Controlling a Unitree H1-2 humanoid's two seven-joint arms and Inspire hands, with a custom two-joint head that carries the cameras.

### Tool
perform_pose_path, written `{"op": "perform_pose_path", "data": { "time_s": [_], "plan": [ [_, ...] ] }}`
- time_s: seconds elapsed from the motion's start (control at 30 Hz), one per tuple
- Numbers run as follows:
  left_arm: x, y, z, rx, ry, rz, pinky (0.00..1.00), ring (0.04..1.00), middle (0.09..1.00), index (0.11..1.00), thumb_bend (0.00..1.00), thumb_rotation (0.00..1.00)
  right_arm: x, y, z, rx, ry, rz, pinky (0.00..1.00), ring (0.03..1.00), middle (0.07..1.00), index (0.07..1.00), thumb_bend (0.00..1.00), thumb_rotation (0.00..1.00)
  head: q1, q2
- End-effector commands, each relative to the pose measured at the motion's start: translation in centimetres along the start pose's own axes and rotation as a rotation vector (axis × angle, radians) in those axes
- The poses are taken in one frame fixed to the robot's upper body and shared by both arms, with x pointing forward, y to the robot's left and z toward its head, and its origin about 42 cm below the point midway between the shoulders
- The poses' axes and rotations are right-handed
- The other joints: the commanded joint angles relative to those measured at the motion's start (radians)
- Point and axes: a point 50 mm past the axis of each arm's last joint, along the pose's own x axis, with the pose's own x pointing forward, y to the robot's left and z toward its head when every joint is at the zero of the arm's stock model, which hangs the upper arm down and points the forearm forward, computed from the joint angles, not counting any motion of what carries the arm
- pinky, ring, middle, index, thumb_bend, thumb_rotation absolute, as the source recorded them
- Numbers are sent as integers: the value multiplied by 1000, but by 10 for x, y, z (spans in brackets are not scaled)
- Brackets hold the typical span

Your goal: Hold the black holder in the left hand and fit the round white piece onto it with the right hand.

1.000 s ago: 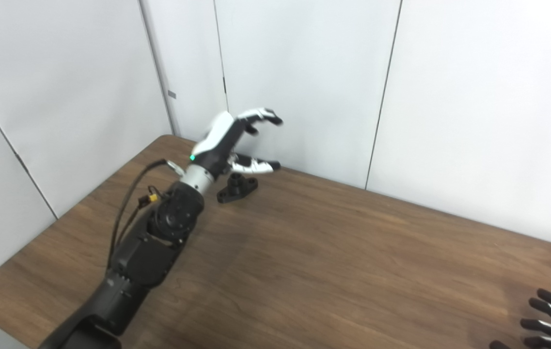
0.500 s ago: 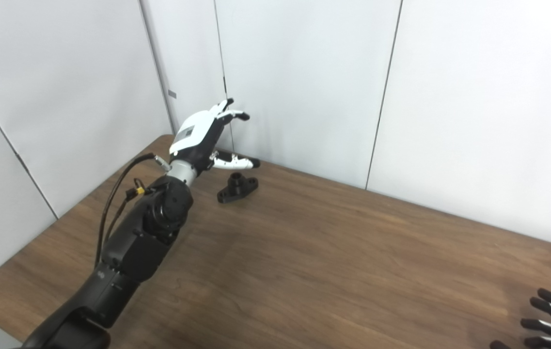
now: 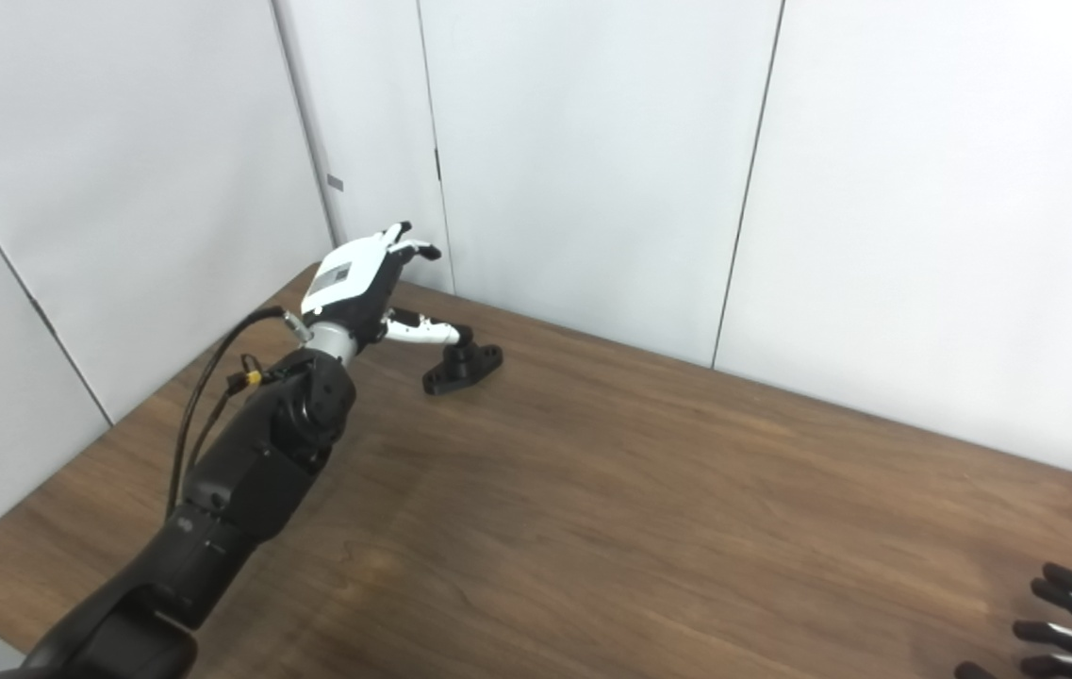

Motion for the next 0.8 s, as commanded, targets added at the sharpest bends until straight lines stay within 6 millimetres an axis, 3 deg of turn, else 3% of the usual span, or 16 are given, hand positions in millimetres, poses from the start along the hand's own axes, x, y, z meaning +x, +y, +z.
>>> {"op": "perform_pose_path", "data": {
  "time_s": [0.0,0.23,0.77],
  "plan": [
    [15,28,5,53,-7,88,1000,1000,1000,816,1000,396,8,-7,15,-15,-93,-38,473,611,755,777,601,0,-1,1],
    [18,17,-1,87,67,46,1000,1000,1000,808,961,382,7,-8,16,-13,-92,-54,464,598,758,785,559,0,-3,5],
    [14,-10,-10,84,117,-59,1000,1000,1000,796,1000,389,2,-9,17,-47,-95,-61,438,578,748,775,522,0,-13,18]
  ]
}}
